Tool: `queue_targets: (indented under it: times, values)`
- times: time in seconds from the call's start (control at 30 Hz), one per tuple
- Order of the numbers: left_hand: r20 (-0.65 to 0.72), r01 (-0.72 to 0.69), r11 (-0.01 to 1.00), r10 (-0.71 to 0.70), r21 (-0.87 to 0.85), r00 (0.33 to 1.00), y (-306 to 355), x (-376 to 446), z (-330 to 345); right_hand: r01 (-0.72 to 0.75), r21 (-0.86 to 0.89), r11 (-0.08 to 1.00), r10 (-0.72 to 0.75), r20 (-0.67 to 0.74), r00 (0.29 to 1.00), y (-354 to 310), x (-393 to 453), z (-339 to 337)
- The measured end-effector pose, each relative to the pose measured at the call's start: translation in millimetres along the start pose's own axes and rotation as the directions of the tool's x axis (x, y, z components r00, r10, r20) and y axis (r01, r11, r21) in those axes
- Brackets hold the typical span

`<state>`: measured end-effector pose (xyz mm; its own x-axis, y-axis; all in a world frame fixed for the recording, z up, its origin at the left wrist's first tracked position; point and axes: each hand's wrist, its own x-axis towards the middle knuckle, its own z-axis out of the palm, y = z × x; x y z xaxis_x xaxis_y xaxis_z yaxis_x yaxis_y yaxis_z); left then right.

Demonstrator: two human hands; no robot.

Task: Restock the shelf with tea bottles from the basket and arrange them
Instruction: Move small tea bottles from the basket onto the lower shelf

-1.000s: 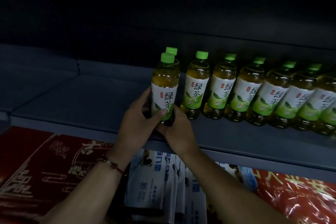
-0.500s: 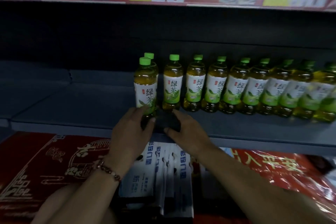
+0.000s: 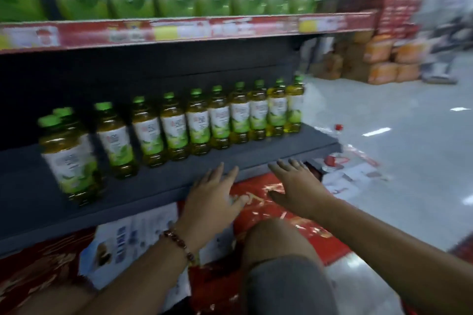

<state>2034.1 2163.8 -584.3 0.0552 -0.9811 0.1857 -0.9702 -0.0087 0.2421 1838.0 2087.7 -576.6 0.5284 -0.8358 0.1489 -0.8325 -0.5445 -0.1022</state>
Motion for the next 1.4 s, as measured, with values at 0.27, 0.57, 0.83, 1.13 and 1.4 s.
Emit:
queue_targets:
  times: [0.27, 0.57, 0.83, 1.13, 1.4]
  values:
    - [0.184, -0.440, 0.895, 0.422, 0.069, 0.888, 187.2, 37.7, 66.2, -0.467, -0.064, 0.882, 0.471, 0.072, 0.879, 151.4, -139.2, -8.3]
    - [0.384, -0.737, 0.674, 0.672, 0.037, 0.634, 351.5, 15.9, 148.2, -0.772, -0.053, 0.633, 0.770, 0.142, 0.622, 243.9, -270.7, 23.3]
    - [0.472, -0.819, 0.566, 0.750, -0.096, 0.463, 398.8, -6.7, 219.5, -0.908, -0.035, 0.417, 0.873, 0.292, 0.390, 289.7, -336.6, 116.0]
    - [0.575, -0.824, 0.555, 0.712, -0.109, 0.404, 399.1, 9.1, 264.2, -0.992, 0.013, 0.129, 0.803, 0.585, 0.112, 297.0, -330.8, 239.2]
    - [0.523, -0.847, 0.509, 0.769, -0.154, 0.367, 381.2, 23.4, 288.2, -0.987, 0.080, -0.140, 0.636, 0.771, -0.027, 291.9, -325.2, 285.5]
